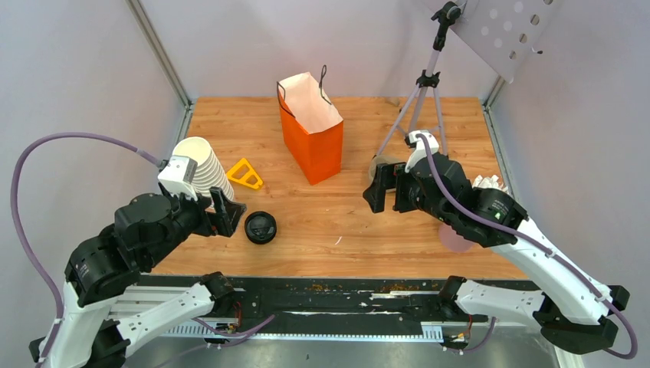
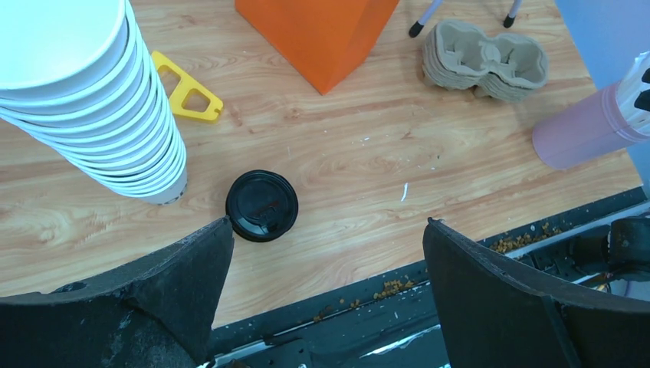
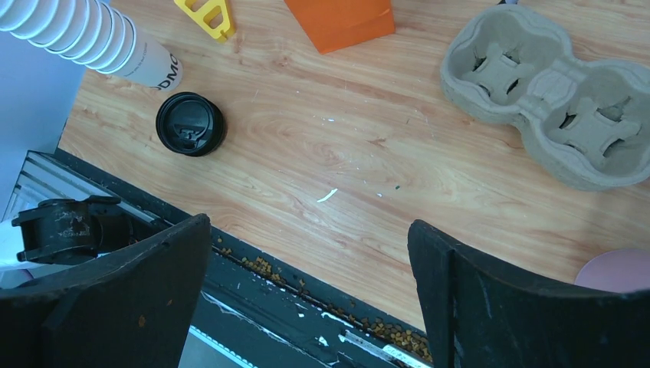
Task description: Pack the takeout coffee
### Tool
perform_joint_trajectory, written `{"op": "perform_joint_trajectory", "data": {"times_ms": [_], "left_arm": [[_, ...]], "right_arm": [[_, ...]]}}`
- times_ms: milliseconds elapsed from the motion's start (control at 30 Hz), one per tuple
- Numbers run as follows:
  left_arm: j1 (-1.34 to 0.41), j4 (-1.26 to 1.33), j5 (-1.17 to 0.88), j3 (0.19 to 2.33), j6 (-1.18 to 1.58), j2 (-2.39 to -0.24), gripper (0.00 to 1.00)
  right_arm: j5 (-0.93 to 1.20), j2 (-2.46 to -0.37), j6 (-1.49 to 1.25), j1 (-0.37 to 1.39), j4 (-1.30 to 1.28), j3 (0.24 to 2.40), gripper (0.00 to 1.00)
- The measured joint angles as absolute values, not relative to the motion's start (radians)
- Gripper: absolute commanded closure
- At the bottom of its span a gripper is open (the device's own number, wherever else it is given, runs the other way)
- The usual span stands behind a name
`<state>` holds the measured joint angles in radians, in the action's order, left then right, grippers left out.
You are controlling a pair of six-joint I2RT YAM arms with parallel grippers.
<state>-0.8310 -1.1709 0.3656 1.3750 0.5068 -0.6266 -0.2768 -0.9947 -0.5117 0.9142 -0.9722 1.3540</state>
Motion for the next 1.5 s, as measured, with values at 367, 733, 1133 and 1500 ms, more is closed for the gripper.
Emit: {"op": "perform_joint_trajectory", "data": {"times_ms": [367,733,1133,1500], "left_arm": [[-0.831,-1.171,0.466,1.375,0.485,-0.659,0.00],[-0.831,-1.129,0.759,1.523,0.366,-0.862,0.05],[-0.588,-1.047,0.790,1.696,0.276,-1.026,0.07],[-0.215,-1.110,0.549,1.777,0.316,-1.122,0.28]], "right_arm": [[-0.279,-0.915,-0.518,0.914,-0.937,1.314,0.00],[-0.207,-0.836,-0.490,0.914,-0.853,1.257,0.01],[-0.076,-0.836,-0.451,0.914,-0.818,1.161,0.01],[-0.040,-0.774,-0.446,0.914,-0.802,1.139,0.01]]}}
